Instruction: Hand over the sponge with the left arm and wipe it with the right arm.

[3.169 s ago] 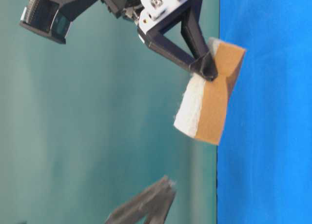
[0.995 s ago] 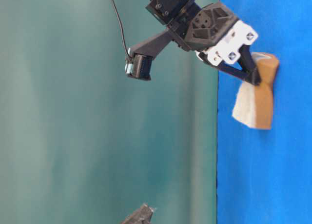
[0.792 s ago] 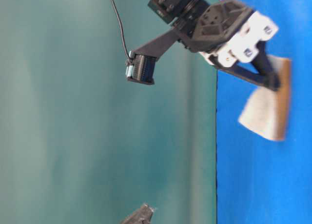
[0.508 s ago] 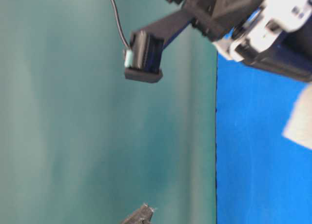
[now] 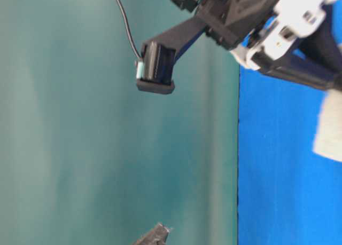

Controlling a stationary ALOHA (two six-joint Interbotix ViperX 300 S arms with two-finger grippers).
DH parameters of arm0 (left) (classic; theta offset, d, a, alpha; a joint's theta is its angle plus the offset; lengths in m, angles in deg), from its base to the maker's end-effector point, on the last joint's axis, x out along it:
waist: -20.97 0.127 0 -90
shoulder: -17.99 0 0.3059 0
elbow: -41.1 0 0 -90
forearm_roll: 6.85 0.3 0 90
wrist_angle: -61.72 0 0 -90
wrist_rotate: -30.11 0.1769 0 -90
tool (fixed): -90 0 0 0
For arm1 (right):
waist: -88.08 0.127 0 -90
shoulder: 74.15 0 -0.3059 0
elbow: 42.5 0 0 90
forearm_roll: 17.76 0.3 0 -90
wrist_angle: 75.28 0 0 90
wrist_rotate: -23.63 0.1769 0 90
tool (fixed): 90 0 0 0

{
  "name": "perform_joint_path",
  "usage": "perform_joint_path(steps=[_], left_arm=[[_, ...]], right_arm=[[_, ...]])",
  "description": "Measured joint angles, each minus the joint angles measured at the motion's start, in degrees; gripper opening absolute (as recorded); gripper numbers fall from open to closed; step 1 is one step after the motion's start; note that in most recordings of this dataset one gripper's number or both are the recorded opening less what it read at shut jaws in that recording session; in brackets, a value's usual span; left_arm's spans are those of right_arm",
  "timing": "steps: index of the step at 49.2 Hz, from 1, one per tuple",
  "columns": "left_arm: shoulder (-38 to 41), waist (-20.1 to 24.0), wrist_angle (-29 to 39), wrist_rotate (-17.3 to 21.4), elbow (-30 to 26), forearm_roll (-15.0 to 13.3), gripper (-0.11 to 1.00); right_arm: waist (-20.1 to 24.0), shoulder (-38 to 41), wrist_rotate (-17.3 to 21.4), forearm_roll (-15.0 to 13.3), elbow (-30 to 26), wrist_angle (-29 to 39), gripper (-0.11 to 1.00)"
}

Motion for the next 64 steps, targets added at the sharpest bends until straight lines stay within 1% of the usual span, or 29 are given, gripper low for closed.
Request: perform_joint_path(steps=[8, 12, 18, 24, 29, 33, 37, 47, 54, 58, 64], left_arm=[[0.0, 0.0, 0.0, 0.0, 0.26, 0.0, 0.8], [0.0, 0.0, 0.0, 0.0, 0.35, 0.0, 0.8], [0.0, 0.0, 0.0, 0.0, 0.44, 0.0, 0.8], [0.0, 0.0, 0.0, -0.09, 0.35, 0.0, 0.8], [-0.09, 0.0, 0.0, -0.09, 0.44, 0.0, 0.8], [0.0, -0.09, 0.0, 0.0, 0.44, 0.0, 0.8], [0.0, 0.0, 0.0, -0.09, 0.44, 0.0, 0.8], [0.0, -0.09, 0.0, 0.0, 0.44, 0.0, 0.8], [0.0, 0.0, 0.0, 0.0, 0.35, 0.0, 0.8], [0.0, 0.0, 0.0, 0.0, 0.44, 0.0, 0.8], [0.44, 0.09, 0.0, 0.0, 0.44, 0.0, 0.8]], right_arm=[[-9.84, -0.09, -0.09, -3.6, 0.18, -0.09, 0.14], [-13.18, -0.09, -0.09, -4.92, 0.09, -0.09, 0.14], [-15.82, -0.09, 0.0, -5.89, 0.09, -0.09, 0.14], [-16.17, -0.09, 0.0, -6.06, 0.09, -0.18, 0.14], [-15.03, -0.09, 0.62, -5.98, 0.09, -0.09, 0.14], [-12.39, -0.09, 0.7, -5.63, 0.09, 0.0, 0.14], [-8.61, -0.09, 0.62, -4.13, 0.09, 0.0, 0.14], [3.16, -0.09, 0.62, 0.7, 0.0, 0.18, 0.14], [9.67, -0.09, 0.62, 2.72, -0.53, 0.09, 0.14], [10.81, -0.09, 0.7, 3.16, -0.79, 0.18, 0.14], [10.37, -0.09, 0.62, 3.25, -0.97, 0.26, 0.14]])
